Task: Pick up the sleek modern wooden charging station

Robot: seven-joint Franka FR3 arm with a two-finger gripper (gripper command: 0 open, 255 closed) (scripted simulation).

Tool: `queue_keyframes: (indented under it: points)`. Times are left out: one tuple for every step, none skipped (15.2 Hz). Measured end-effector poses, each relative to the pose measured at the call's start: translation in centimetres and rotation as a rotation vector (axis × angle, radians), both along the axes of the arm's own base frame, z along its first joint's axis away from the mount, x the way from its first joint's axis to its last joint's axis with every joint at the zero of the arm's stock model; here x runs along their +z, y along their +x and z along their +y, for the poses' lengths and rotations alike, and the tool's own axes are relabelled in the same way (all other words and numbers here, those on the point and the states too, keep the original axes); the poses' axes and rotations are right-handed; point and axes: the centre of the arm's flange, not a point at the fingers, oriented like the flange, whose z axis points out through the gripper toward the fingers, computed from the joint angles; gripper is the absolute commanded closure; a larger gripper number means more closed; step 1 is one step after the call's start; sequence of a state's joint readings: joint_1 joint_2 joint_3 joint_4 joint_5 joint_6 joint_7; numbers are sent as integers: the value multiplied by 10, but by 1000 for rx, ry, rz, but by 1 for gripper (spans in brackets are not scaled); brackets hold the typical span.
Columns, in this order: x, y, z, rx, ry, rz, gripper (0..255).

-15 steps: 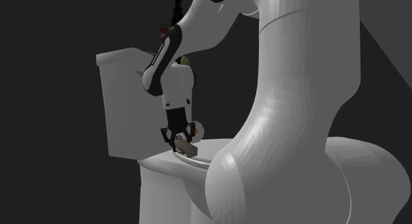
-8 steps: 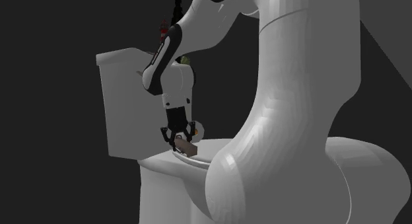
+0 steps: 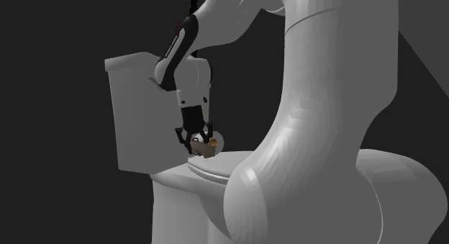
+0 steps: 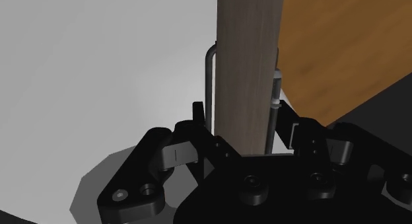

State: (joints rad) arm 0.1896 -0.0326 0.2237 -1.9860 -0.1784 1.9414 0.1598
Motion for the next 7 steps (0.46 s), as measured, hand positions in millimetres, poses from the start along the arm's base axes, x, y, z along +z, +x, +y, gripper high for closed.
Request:
queue_keyframes:
  points:
    - [5, -1, 0, 0, 0, 0, 255]
    - [11, 0, 1, 0, 0, 0, 255]
    - [15, 1, 1, 0, 0, 0, 255]
    - [21, 0, 0, 0, 0, 0, 255]
    - [27, -1, 0, 0, 0, 0, 255]
    - [32, -1, 0, 0, 0, 0, 255]
    - [35, -1, 0, 0, 0, 0, 255]
